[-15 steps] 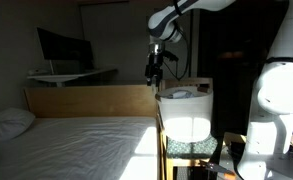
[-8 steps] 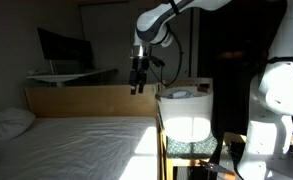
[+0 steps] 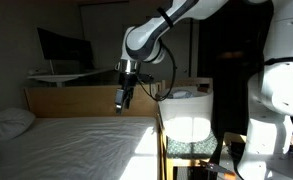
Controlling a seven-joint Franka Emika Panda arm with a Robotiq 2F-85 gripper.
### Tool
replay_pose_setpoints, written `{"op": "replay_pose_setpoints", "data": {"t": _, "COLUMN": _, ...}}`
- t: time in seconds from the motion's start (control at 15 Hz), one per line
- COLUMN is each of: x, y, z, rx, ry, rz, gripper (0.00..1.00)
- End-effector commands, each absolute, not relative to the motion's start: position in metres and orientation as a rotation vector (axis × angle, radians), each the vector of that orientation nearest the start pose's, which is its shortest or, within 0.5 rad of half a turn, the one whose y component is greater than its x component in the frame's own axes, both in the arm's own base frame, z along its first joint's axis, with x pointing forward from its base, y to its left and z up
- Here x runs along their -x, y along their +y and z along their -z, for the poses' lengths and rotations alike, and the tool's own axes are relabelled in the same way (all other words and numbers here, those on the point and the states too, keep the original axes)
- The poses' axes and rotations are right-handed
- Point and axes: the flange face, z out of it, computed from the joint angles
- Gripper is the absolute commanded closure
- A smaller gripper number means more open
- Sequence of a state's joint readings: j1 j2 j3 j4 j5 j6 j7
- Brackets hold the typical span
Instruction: Put the white and blue shirts in the laundry bag
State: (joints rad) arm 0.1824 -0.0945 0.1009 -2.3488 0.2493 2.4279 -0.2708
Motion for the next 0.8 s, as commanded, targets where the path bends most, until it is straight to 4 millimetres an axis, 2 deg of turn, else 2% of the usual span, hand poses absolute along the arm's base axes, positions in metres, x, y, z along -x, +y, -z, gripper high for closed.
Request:
{"op": "replay_pose_setpoints", "data": {"t": 0.0, "x": -0.487, "y": 0.150, "z": -0.375, "rx": 2.910, "ry": -0.582, "rz": 0.243, "gripper": 0.00}}
{"op": "replay_pose_setpoints", "data": {"t": 0.13, "x": -0.488, "y": 0.156, "z": -0.363, "rx": 2.910, "ry": -0.592, "rz": 0.215, "gripper": 0.00}}
{"op": "replay_pose_setpoints", "data": {"t": 0.6, "x": -0.490, "y": 0.153, "z": -0.372, "rx": 2.910, "ry": -0.584, "rz": 0.241, "gripper": 0.00}}
{"op": "replay_pose_setpoints", "data": {"t": 0.67, "x": -0.499, "y": 0.160, "z": -0.352, "rx": 2.944, "ry": -0.522, "rz": 0.227, "gripper": 0.00}}
{"op": "replay_pose_setpoints", "data": {"t": 0.73, "x": -0.502, "y": 0.163, "z": -0.344, "rx": 2.958, "ry": -0.520, "rz": 0.195, "gripper": 0.00}}
